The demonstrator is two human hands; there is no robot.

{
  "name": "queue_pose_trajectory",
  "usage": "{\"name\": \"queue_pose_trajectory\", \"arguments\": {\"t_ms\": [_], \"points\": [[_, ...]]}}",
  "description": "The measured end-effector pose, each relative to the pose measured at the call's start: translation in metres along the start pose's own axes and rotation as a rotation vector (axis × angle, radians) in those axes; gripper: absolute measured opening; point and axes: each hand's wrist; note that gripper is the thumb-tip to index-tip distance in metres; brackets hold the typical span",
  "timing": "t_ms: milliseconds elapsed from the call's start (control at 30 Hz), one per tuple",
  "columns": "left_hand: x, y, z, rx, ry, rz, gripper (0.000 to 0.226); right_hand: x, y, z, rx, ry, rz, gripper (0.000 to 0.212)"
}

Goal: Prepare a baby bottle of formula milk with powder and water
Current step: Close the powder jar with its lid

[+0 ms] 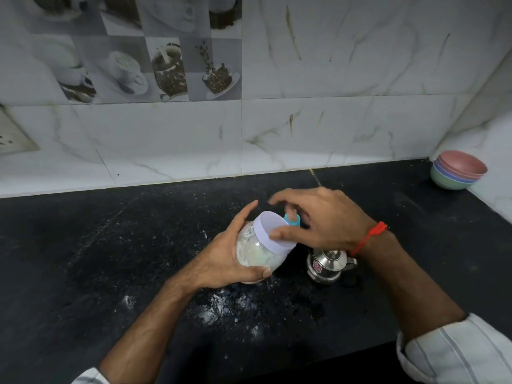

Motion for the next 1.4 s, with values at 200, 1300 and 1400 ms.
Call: {"name": "queue_pose_trajectory", "arguments": {"t_ms": [200, 1300, 1400], "points": [[0.002, 0.001, 0.000, -0.018, -0.036, 0.038, 0.127, -0.035, -0.002, 0.006, 0.097, -0.054, -0.069, 0.074], [-0.042, 0.006, 0.097, 0.344, 0.106, -0.557, 0.102, -0.125, 0.035, 0.011, -0.296, -0.139, -0.092, 0.083], [-0.044, 0.005, 0.116, 0.397, 0.119, -0.569, 0.106, -0.126, 0.032, 0.011, -0.324, -0.122, -0.134, 0.073]]}}
Point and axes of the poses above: each hand's wrist, its own y-axis towards the middle knuckle, its own x-axis out of the back of the hand, z = x × y
